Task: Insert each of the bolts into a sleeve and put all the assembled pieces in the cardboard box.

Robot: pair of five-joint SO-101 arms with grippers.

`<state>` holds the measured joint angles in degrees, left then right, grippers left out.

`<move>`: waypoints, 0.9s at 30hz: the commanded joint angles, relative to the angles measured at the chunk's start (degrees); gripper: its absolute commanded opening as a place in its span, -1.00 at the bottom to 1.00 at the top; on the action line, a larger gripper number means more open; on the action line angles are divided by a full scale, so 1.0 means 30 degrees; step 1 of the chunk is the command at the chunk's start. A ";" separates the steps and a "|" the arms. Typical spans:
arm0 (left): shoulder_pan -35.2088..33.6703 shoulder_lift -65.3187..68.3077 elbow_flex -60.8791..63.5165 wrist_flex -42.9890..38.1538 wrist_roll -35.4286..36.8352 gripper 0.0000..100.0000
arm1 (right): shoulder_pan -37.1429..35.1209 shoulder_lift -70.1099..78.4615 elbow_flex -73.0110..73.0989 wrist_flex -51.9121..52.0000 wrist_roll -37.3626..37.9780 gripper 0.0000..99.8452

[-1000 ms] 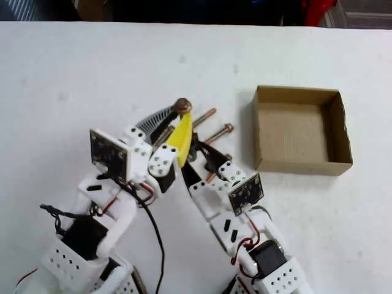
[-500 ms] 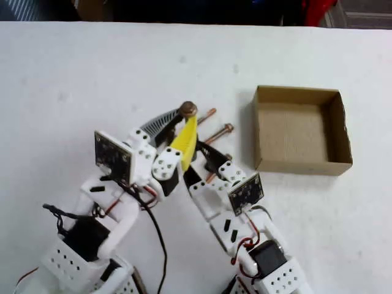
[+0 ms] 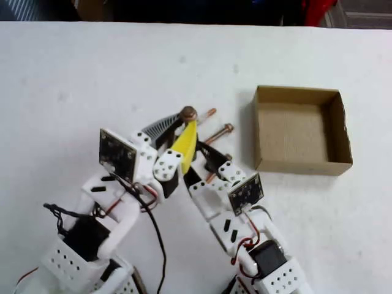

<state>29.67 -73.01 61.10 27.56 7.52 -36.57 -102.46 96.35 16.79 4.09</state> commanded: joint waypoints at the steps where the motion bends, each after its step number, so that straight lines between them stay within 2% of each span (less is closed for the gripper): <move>1: 0.0220 -0.0308 0.0381 0.0645 -0.0059 -0.95 | 0.0044 -0.0220 0.0176 -0.0484 -0.0117 -0.97; 6: 0.0103 -0.0308 0.2139 0.0615 -0.0117 -0.95 | 0.0044 -0.0220 0.0176 -0.0454 -0.0117 -0.97; 23: 0.0044 -0.0308 0.3604 0.0586 -0.0234 -0.95 | 0.0044 -0.0220 0.0176 -0.0454 -0.0117 -0.97; 25: 0.0044 -0.0308 0.3370 0.0645 -0.0234 -0.91 | 0.0044 -0.0220 0.0176 -0.0454 -0.0117 -0.97; 27: -0.0249 -0.0308 0.3370 0.0557 -0.0176 -0.79 | 0.0044 -0.0220 0.0176 -0.0454 -0.0117 -0.97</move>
<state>30.02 -74.24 71.82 29.14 7.60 -36.57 -102.20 96.44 16.88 3.91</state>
